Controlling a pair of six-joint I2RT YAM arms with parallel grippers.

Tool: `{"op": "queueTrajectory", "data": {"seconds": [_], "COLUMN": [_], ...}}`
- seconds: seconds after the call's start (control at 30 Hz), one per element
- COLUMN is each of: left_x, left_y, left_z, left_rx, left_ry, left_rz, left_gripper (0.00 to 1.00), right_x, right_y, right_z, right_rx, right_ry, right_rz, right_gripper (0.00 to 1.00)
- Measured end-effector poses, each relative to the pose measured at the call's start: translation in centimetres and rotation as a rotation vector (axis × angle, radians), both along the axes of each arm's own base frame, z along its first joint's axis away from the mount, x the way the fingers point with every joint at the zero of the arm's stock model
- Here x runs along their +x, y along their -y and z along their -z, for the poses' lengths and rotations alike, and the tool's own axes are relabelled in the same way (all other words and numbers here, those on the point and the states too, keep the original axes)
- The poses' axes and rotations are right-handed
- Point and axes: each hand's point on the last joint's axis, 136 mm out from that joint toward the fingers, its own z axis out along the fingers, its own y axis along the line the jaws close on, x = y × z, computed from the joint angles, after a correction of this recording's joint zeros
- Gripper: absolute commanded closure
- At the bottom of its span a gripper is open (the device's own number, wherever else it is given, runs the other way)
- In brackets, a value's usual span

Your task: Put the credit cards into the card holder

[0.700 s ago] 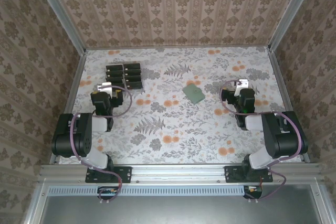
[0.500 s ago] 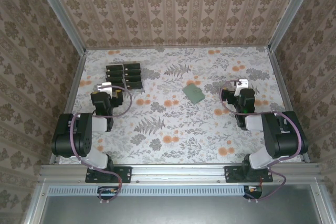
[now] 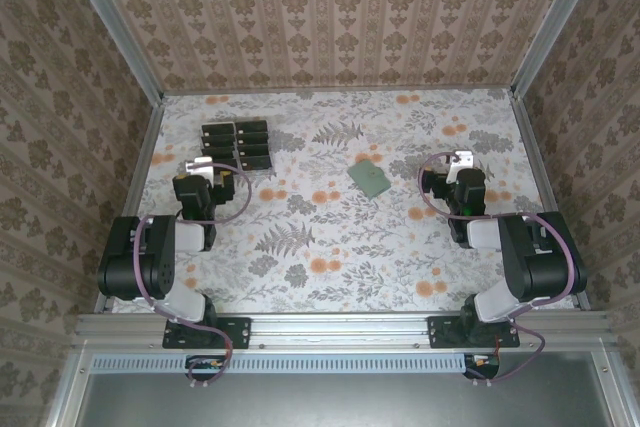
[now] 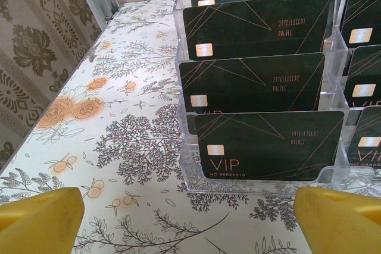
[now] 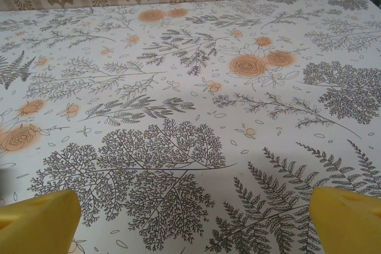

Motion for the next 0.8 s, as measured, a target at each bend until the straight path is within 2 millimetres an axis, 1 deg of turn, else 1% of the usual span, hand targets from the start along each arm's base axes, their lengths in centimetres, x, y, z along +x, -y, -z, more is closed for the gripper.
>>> {"op": "queueTrajectory", "data": {"seconds": [0.2,0.27,0.37,0.47,0.6,0.63,0.7,0.73,0.8], "left_x": [0.0,-0.2,-0.7,-1.3,-3.1,-3.5,-4.0,-4.0,-3.8], "left_y": [0.0,-0.2,-0.6,-0.9,-1.7,-2.0,-2.5,-2.9,-3.7], "left_z": [-0.1,-0.5,-2.2,-5.1,-9.4,-10.6,-13.1,-14.7,-17.4], "left_rx": [0.001,0.004,0.011,0.015,-0.045,-0.075,-0.139,-0.173,-0.23], "left_ry": [0.003,0.014,0.051,0.114,0.193,0.201,0.212,0.218,0.221], "left_rz": [-0.002,-0.012,-0.036,-0.069,-0.14,-0.163,-0.202,-0.222,-0.248], "left_gripper": [0.01,0.01,0.01,0.0,0.0,0.0,0.0,0.0,0.0], "right_x": [-0.2,-0.4,-1.0,-1.6,-2.2,-2.1,-1.9,-1.8,-1.7], "right_y": [0.0,0.1,0.4,0.7,1.7,1.7,0.9,0.1,-1.8], "right_z": [0.0,-1.0,-4.0,-7.5,-11.6,-12.5,-14.1,-14.7,-15.1], "right_rx": [-0.001,-0.002,0.003,0.051,0.204,0.24,0.299,0.33,0.377], "right_ry": [-0.025,-0.018,0.027,0.078,0.098,0.097,0.089,0.074,0.028], "right_rz": [0.002,0.006,0.026,0.061,0.161,0.16,0.127,0.092,0.025], "right_gripper": [0.0,0.0,0.0,0.0,0.0,0.0,0.06,0.09,0.15]}}
